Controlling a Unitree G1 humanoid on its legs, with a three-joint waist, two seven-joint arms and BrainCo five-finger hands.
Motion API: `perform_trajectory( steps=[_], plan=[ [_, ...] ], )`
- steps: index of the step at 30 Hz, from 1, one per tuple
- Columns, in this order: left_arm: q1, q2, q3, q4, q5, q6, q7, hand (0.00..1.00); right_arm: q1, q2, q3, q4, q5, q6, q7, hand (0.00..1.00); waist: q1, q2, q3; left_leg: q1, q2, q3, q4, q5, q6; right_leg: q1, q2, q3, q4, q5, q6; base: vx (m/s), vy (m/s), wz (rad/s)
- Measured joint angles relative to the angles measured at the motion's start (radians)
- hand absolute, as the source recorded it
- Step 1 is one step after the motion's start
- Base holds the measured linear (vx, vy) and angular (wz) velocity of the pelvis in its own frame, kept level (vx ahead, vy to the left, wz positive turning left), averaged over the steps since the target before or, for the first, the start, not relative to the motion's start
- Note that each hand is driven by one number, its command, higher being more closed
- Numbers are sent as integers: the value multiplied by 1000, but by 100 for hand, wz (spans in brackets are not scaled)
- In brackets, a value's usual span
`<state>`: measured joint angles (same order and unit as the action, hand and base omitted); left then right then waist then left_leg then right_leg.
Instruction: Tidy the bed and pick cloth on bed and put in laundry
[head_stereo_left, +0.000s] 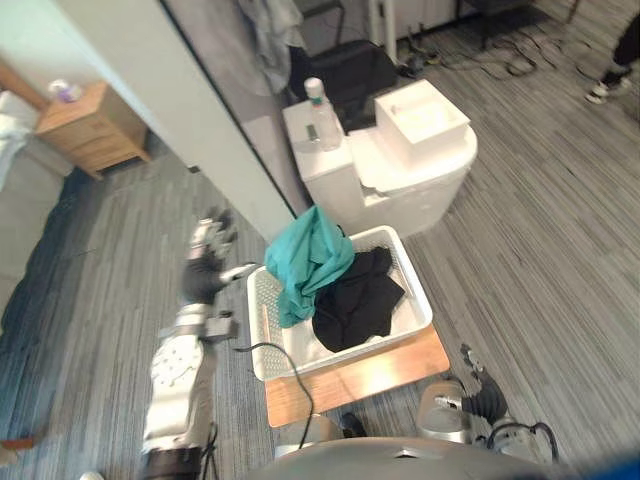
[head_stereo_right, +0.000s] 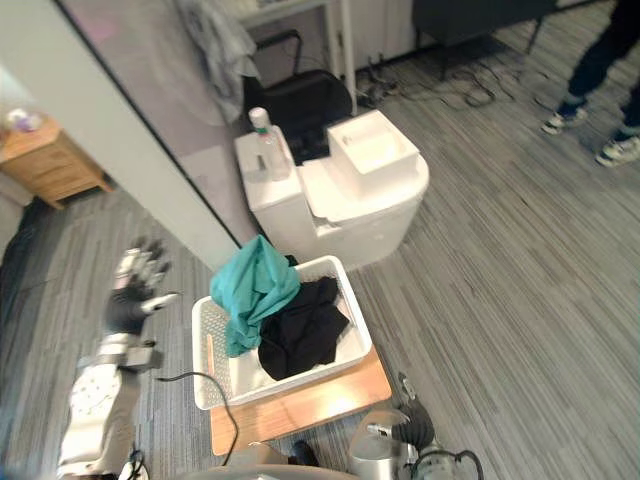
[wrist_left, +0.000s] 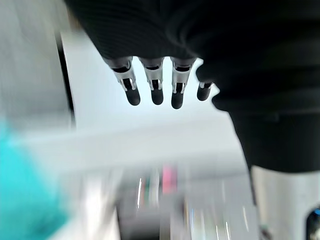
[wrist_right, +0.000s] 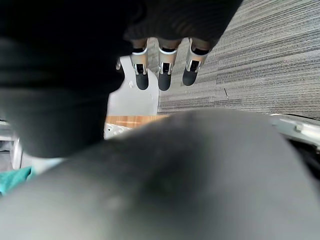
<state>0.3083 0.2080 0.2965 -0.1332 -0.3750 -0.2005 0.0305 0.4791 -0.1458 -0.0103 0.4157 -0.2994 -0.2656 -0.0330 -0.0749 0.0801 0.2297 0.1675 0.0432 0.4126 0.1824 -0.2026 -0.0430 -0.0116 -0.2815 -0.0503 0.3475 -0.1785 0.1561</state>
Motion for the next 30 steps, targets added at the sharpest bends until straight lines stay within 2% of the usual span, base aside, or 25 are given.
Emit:
perform_trajectory(
  steps=[1,2,4,6,10,13,18,20,23,25,28,30],
  plan=[
    [37,-6,72,11,-8,1,45,0,0,16,-20,36,1,3,-9,0,22,-12,-15,16,4,-18,1,-1,-1,39,0,-24,-17,0,0,53,-13,43],
    [46,-7,98,23,-7,1,69,0,0,22,-24,52,1,4,-13,0,32,-17,-19,25,6,-25,0,-1,-1,56,1,-34,-23,0,0,33,-17,46],
    [76,-8,224,146,-4,-1,159,0,-7,48,-49,124,2,0,-27,0,51,-40,-49,45,10,-56,0,-4,-6,113,2,-73,-54,0,-1,27,-22,38],
    [87,-11,301,279,23,1,239,0,-14,57,-65,184,5,-13,-39,0,68,-46,-68,64,13,-67,0,-9,-5,148,2,-94,-75,0,-1,12,-7,22],
    [117,-17,422,476,119,8,348,0,-45,61,-69,305,4,-40,-41,0,90,-69,-109,89,23,-83,0,-24,-16,206,12,-126,-127,5,-11,16,0,16],
    [134,-39,548,567,178,44,413,0,-68,70,-90,369,6,-62,-42,0,97,-81,-119,96,29,-93,-5,-25,-17,232,21,-147,-158,12,-21,10,-9,8],
    [142,-68,730,692,196,106,395,0,-90,81,-144,454,33,-69,-40,0,113,-77,-153,100,28,-102,-43,-11,-23,250,27,-174,-199,25,-24,55,5,8],
    [140,-78,775,743,204,119,363,0,-90,86,-163,478,42,-68,-38,0,122,-75,-156,113,28,-105,-63,2,-19,267,31,-182,-214,34,-19,75,-2,7],
    [145,-114,842,809,264,167,313,0,-102,87,-180,507,46,-65,-35,0,132,-77,-172,120,28,-105,-78,9,-18,272,35,-185,-226,39,-16,45,1,-1],
    [150,-139,852,851,348,220,247,0,-109,88,-196,518,59,-54,-28,0,137,-79,-176,137,26,-103,-91,11,-20,282,35,-184,-229,38,-18,0,0,0],
    [150,-176,847,878,442,265,170,0,-113,91,-210,524,62,-45,-26,0,135,-81,-177,149,25,-99,-106,13,-22,283,35,-183,-226,34,-24,0,0,0],
    [150,-227,808,930,647,290,77,0,-118,96,-219,525,62,-33,-23,0,129,-82,-178,154,26,-96,-113,16,-22,282,38,-182,-225,33,-24,5,-2,-2]
  ],
)
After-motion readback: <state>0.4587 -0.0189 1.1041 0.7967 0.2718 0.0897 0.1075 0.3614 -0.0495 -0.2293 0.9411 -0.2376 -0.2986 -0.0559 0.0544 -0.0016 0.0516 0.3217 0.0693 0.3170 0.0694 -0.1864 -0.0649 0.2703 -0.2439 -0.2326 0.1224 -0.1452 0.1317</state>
